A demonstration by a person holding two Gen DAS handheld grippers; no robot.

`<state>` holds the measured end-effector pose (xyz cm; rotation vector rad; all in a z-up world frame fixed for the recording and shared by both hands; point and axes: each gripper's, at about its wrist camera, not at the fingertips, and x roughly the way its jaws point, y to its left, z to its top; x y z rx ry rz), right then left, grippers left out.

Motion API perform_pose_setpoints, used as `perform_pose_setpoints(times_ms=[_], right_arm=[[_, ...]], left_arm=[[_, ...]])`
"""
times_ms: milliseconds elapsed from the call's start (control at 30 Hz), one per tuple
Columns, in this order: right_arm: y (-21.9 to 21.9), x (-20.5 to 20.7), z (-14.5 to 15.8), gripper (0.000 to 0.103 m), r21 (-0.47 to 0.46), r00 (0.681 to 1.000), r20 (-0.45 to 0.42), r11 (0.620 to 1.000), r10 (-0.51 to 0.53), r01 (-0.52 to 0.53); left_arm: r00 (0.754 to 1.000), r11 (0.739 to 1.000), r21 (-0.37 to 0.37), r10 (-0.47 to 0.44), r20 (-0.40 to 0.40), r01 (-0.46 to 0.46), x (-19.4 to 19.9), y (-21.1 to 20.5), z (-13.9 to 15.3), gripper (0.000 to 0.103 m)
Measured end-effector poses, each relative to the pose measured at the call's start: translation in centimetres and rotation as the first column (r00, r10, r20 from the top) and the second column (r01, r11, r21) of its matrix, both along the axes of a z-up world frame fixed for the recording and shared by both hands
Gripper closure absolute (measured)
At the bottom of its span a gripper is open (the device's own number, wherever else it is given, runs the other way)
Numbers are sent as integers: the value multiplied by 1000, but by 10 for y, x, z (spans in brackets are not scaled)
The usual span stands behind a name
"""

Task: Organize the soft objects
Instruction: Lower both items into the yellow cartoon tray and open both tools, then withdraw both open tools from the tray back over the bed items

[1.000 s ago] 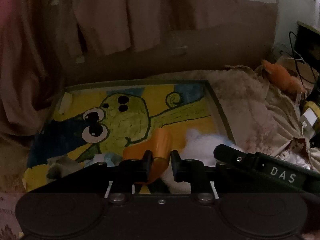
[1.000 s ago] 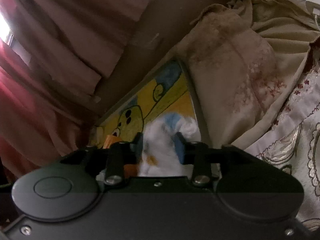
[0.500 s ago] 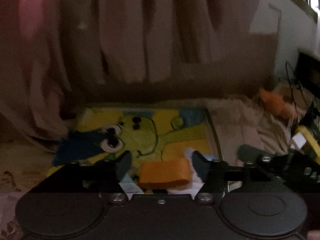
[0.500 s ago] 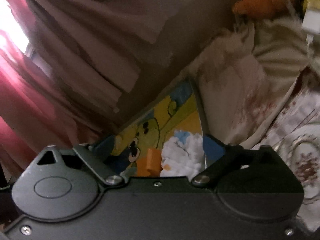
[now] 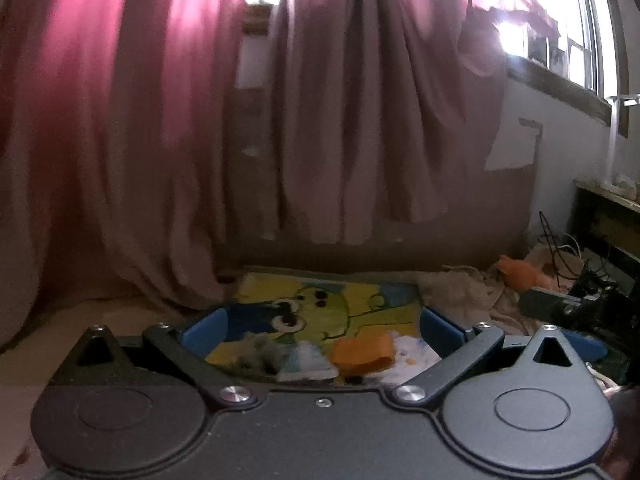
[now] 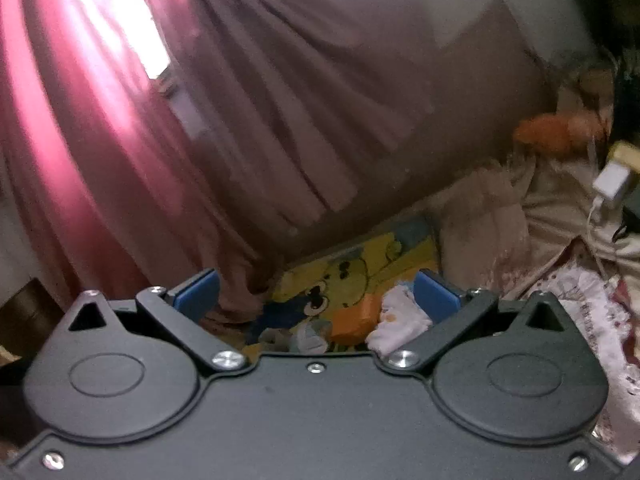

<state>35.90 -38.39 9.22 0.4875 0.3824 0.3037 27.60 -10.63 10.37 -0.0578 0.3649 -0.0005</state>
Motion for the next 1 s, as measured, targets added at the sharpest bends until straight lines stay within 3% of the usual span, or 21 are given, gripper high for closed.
perform_pose_setpoints(times_ms=[233, 567, 800, 1000], right_arm=[[36, -75, 21, 0, -127, 997, 75, 992, -8, 17], [91, -165, 9, 0, -225, 986, 162, 972, -28, 65], [113, -215, -13, 0, -260, 985, 162, 961, -57, 98], [121, -247, -38, 0, -325, 995, 80, 942, -63, 86]], left_arm=[[999, 999, -3, 32, 33, -32, -79, 35, 4, 1], [993, 994, 1, 107, 50, -107, -155, 83, -17, 1], [989, 989, 7, 150, 6, -150, -189, 113, -51, 1], [986, 987, 14, 160, -50, -159, -203, 127, -77, 1]])
